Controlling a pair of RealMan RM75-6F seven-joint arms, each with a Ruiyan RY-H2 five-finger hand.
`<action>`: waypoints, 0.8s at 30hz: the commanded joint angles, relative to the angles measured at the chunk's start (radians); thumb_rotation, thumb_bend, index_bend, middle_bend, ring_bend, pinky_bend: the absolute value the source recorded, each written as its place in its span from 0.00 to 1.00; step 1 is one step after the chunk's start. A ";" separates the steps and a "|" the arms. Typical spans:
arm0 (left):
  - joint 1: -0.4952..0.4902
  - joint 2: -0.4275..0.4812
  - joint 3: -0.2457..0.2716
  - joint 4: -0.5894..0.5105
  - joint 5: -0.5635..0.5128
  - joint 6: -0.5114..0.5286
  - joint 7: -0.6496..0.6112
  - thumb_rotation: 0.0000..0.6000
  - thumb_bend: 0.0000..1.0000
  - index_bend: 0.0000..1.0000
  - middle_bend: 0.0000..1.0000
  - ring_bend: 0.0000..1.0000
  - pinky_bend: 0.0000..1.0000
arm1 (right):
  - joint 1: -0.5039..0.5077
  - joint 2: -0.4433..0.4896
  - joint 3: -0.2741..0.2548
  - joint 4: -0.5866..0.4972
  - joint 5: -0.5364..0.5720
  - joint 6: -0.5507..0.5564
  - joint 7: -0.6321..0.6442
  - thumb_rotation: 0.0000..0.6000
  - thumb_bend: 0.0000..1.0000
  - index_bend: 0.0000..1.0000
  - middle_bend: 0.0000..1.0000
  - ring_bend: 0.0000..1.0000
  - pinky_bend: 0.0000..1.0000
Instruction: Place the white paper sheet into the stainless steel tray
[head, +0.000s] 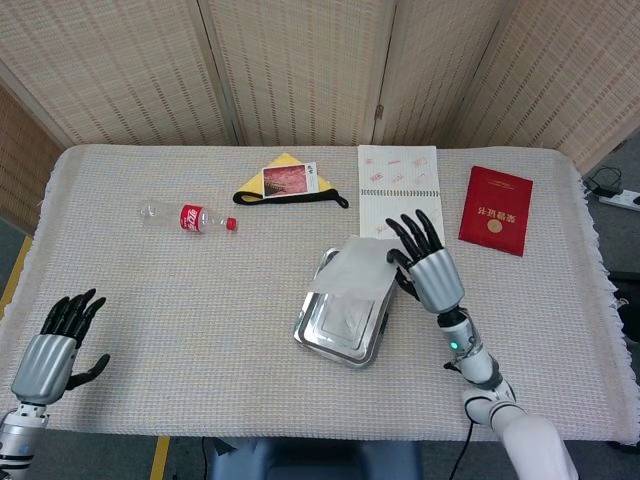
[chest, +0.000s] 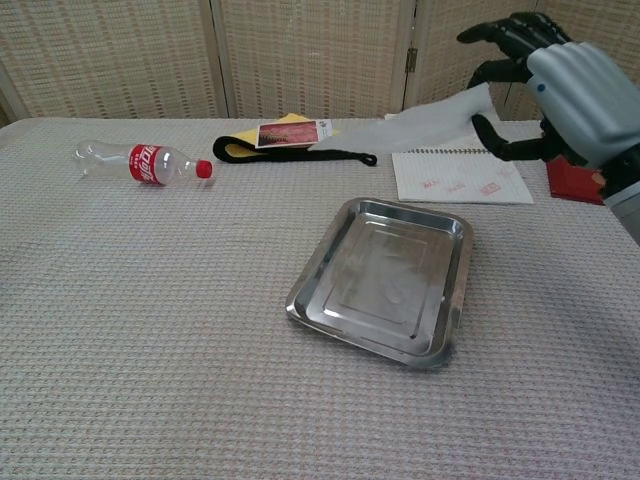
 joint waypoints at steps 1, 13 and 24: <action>0.000 0.001 -0.001 -0.001 -0.002 0.000 -0.003 1.00 0.36 0.02 0.00 0.00 0.00 | -0.020 -0.045 -0.057 0.060 -0.027 -0.071 0.002 1.00 0.57 0.66 0.17 0.10 0.00; 0.004 0.012 0.001 -0.011 0.007 0.012 -0.028 1.00 0.36 0.02 0.00 0.00 0.00 | -0.077 -0.068 -0.151 0.104 -0.065 -0.199 -0.043 1.00 0.57 0.67 0.18 0.13 0.00; 0.006 0.014 0.002 -0.013 0.018 0.025 -0.035 1.00 0.36 0.04 0.00 0.00 0.00 | -0.079 -0.059 -0.167 0.088 -0.059 -0.212 -0.078 1.00 0.57 0.61 0.14 0.11 0.00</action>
